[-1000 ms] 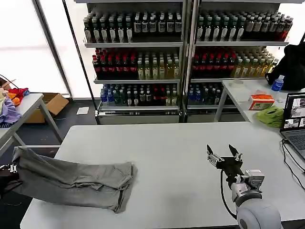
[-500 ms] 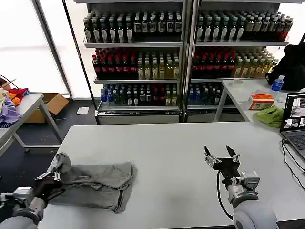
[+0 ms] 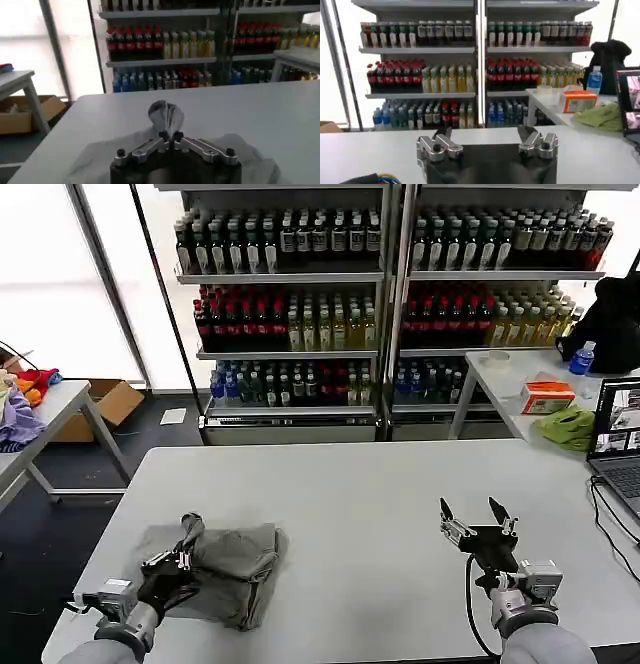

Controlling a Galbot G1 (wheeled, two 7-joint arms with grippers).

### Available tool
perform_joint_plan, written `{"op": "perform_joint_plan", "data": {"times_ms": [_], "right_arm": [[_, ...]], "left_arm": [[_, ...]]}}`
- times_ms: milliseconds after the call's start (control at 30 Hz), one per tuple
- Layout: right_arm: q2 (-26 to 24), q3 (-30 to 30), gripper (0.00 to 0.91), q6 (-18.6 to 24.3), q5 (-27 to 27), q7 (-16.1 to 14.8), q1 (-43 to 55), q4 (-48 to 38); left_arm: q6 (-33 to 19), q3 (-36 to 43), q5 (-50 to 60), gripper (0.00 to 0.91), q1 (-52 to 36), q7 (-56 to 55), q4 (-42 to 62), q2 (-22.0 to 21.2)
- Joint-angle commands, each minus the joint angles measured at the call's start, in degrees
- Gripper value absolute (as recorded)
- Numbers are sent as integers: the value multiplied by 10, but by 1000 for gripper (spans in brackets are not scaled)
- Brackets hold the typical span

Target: Fold and organize the clothes.

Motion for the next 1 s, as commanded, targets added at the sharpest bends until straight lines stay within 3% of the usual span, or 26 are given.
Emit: {"op": "perform_joint_plan", "data": {"times_ms": [33,467,767,800,833,1000], "right_arm": [[7,12,907,6,-14,-1,-40,23],[12,16,907,8,-23,-2,-65,44],[18,10,907,10,-34,-2,-75,46],[18,10,907,10,-34,-2,-75,46],[17,10,907,10,-35,-2,-76,48],[18,4,907,13,-39,-1,-76,47]], "left_arm": [[8,56,10,0,-7,-1,-17,-21],[16,86,32,0,-16,-3,-3,-38],[16,113,1,10,-40,0,39,-79],[16,115,2,776,-41,1,39,-81],[17,118,1,907,-41,1,41,-83],[12,139,-3,907,-23,6,33,-90]]}}
